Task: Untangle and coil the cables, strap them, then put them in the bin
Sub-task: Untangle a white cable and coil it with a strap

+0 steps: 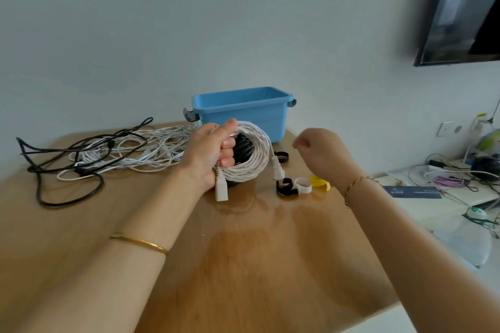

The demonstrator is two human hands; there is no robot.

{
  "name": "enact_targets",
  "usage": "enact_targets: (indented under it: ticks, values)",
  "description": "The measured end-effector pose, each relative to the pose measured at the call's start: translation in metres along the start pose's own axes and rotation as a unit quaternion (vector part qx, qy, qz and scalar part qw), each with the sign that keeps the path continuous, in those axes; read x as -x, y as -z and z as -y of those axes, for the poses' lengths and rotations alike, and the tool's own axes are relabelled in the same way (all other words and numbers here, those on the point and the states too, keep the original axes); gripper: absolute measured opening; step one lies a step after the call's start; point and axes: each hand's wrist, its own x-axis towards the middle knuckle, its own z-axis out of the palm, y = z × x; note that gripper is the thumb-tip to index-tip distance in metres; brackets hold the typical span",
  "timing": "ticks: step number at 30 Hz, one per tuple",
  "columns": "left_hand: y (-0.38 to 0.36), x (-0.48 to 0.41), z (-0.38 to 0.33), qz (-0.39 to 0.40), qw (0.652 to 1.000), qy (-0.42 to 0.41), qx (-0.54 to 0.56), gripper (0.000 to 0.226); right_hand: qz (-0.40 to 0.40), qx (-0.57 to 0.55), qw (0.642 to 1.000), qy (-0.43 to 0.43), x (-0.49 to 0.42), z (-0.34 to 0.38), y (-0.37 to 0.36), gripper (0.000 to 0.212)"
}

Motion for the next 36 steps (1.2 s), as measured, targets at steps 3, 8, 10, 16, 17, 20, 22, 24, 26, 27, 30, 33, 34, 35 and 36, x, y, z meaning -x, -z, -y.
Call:
enact_targets:
  ticks: [3,8,10,16,17,20,22,24,26,27,30,33,34,35,36]
  values:
    - [0.001,0.001,0.001,0.001,1.0,0.003,0.005,0.031,0.004,0.166,0.985,-0.036,0.006,-0.011,0.0,0.027]
    - [-0.002,-0.002,0.002,0.01,1.0,0.007,0.003,0.026,0.03,0.222,0.973,-0.057,0.01,-0.024,0.009,0.024]
    - [-0.003,-0.003,0.002,0.009,1.0,0.01,0.005,0.027,0.064,0.23,0.97,-0.051,0.011,-0.028,0.01,0.025]
    - [-0.004,-0.005,0.002,0.008,1.0,0.011,0.005,0.025,0.106,0.211,0.972,-0.001,0.01,-0.032,0.009,0.025]
    - [-0.004,-0.005,0.002,0.006,1.0,0.011,0.005,0.025,0.111,0.21,0.971,0.006,0.01,-0.033,0.007,0.025]
    - [-0.001,-0.007,0.0,0.004,1.0,0.007,0.008,0.025,0.112,0.205,0.972,0.028,0.008,-0.035,0.0,0.022]
    - [0.001,-0.008,-0.003,0.002,1.0,0.005,0.009,0.025,0.102,0.193,0.975,0.04,0.007,-0.035,-0.004,0.021]
    - [0.002,-0.008,-0.005,-0.003,1.0,0.003,0.01,0.023,0.087,0.15,0.983,0.052,0.007,-0.032,-0.006,0.021]
    - [0.003,-0.007,-0.009,-0.007,1.0,-0.003,0.012,0.022,0.079,0.108,0.988,0.075,0.006,-0.025,-0.009,0.019]
    - [0.004,-0.006,-0.01,-0.009,1.0,-0.006,0.015,0.022,0.079,0.097,0.988,0.087,0.006,-0.021,-0.01,0.018]
    - [0.006,-0.006,-0.016,-0.015,1.0,-0.014,0.022,0.023,0.099,0.063,0.988,0.098,0.007,-0.01,-0.015,0.025]
    - [0.01,-0.006,-0.02,-0.02,0.999,-0.016,0.023,0.022,0.13,0.048,0.985,0.104,0.01,-0.002,-0.019,0.032]
    - [0.011,-0.006,-0.02,-0.021,0.999,-0.016,0.024,0.022,0.139,0.05,0.983,0.106,0.011,-0.001,-0.021,0.036]
    - [0.013,-0.006,-0.021,-0.022,0.999,-0.016,0.026,0.022,0.146,0.057,0.982,0.107,0.01,0.0,-0.024,0.039]
    - [0.014,-0.005,-0.021,-0.023,0.999,-0.016,0.027,0.023,0.15,0.067,0.981,0.105,0.01,0.0,-0.026,0.039]
